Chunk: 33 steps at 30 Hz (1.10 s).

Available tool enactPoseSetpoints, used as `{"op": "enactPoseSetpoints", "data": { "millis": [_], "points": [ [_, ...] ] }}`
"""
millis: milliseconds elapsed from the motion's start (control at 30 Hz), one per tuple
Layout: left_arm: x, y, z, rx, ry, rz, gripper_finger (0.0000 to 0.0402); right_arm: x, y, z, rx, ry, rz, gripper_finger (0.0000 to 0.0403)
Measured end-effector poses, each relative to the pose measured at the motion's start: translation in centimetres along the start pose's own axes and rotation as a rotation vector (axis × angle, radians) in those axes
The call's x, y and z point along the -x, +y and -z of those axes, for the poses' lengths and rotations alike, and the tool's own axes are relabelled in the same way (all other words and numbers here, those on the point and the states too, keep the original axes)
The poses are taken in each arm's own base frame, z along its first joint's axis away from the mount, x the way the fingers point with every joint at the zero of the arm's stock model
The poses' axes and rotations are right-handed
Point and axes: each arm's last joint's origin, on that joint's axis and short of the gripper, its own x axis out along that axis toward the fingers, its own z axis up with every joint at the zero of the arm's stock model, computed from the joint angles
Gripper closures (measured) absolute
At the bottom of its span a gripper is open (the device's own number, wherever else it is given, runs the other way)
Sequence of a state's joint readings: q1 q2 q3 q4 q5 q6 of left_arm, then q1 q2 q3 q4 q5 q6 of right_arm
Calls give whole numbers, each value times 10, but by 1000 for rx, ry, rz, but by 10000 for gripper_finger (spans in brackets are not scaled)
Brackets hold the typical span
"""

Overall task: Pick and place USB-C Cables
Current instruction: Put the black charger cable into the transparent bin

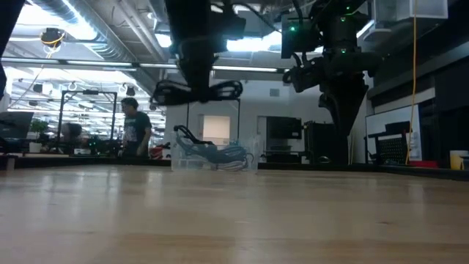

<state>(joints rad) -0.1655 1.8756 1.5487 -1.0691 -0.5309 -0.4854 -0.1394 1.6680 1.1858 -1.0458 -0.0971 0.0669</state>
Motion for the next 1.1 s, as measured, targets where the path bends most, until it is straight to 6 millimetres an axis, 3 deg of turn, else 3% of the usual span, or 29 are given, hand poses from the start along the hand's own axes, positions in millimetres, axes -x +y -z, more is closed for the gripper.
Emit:
{"op": "enactPoseSetpoints", "data": {
  "millis": [300,567,700,933,1100],
  "points": [
    [3,54,-39,-104,-29,-87,368,0,0,0,-1,4,0,270],
    [12,126,-66,-126,-2,-159,368,0,0,1,0,6,0,270],
    [14,169,-77,-93,-9,-109,368,0,0,1,0,5,0,270],
    [-3,242,-75,-16,-7,122,368,0,0,1,0,5,0,269],
    [-29,268,-62,-24,62,182,368,0,0,1,0,5,0,269]
  ]
}}
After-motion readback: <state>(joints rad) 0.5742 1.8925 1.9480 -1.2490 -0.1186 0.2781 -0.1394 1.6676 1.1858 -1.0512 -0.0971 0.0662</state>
